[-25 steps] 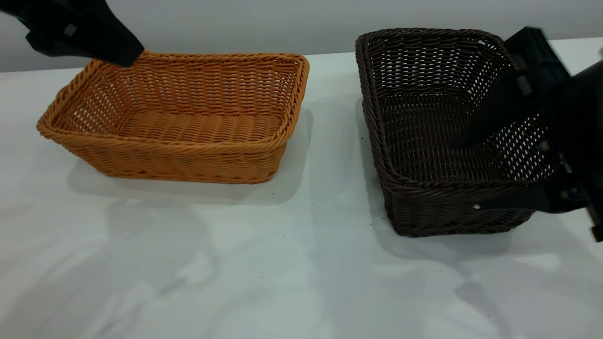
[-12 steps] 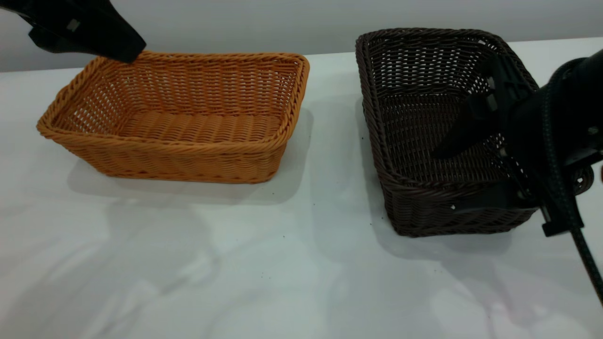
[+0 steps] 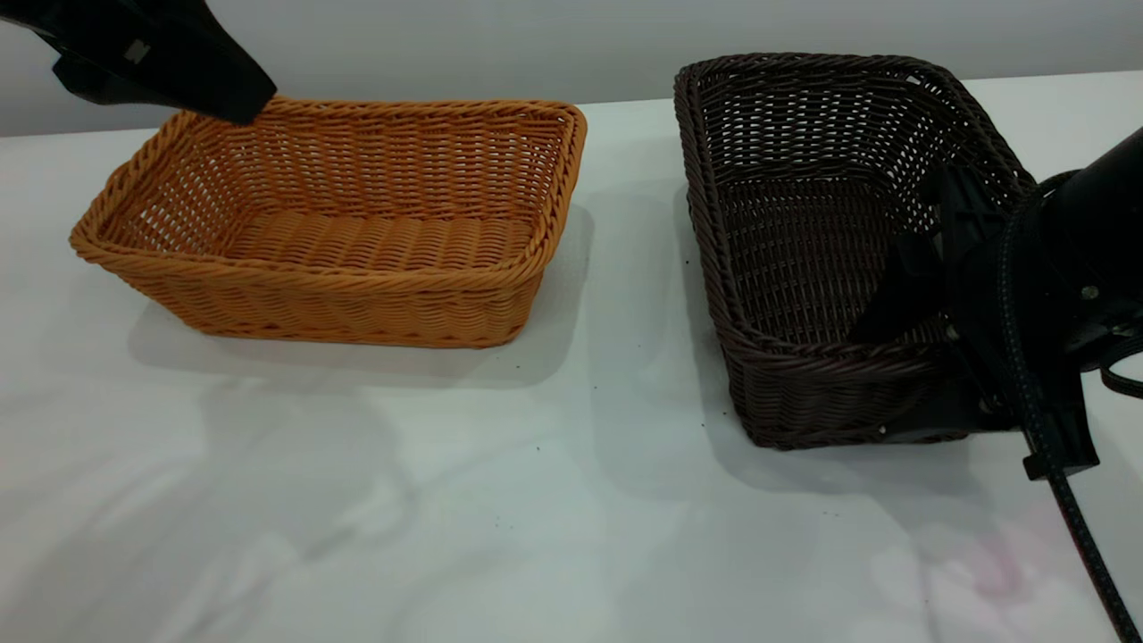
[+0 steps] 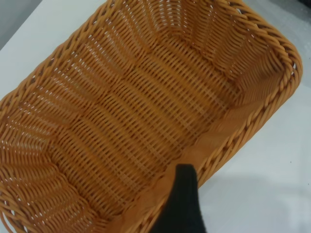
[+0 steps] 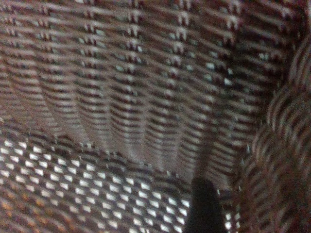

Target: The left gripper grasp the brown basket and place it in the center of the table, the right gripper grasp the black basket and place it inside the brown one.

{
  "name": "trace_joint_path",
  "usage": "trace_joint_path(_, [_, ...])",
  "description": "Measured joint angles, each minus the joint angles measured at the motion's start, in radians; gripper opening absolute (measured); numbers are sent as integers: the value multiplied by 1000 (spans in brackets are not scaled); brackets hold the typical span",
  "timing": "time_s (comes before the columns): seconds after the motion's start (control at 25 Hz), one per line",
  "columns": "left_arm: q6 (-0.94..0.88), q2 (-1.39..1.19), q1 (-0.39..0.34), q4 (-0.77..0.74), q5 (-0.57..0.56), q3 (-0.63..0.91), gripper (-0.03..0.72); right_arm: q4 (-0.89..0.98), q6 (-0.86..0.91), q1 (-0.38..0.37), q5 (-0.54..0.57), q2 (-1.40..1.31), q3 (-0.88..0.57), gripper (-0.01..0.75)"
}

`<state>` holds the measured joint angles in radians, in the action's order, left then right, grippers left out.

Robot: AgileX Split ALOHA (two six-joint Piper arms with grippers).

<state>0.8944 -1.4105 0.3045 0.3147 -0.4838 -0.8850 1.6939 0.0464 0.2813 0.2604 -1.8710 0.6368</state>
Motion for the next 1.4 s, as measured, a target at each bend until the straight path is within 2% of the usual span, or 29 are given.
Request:
trace_joint_path(0.28, [-2, 0, 0, 1, -1, 0, 582, 1, -1, 0, -42, -24, 2, 439])
trace_joint_path(0.4, [-3, 0, 0, 2, -1, 0, 582, 2, -1, 0, -52, -24, 2, 361])
trace_joint_path(0.52, [-4, 0, 0, 2, -1, 0, 582, 2, 0, 0, -59, -24, 2, 238])
trace_joint_path(0.76, [-4, 0, 0, 0, -1, 0, 582, 2, -6, 0, -60, -24, 2, 238])
trace_joint_path(0.92, [19, -18, 0, -12, 0, 0, 582, 2, -7, 0, -18, -14, 2, 238])
trace_joint_path(1.08, [98, -68, 0, -12, 0, 0, 582, -4, -55, 0, 30, 11, 6, 238])
trace_joint_path(1.24, [200, -142, 0, -13, 9, 0, 576, -7, -139, 0, 38, 40, 19, 238])
trace_joint_path(1.4, [295, -210, 0, -40, 8, 0, 556, -6, -150, -1, 27, 76, 19, 239])
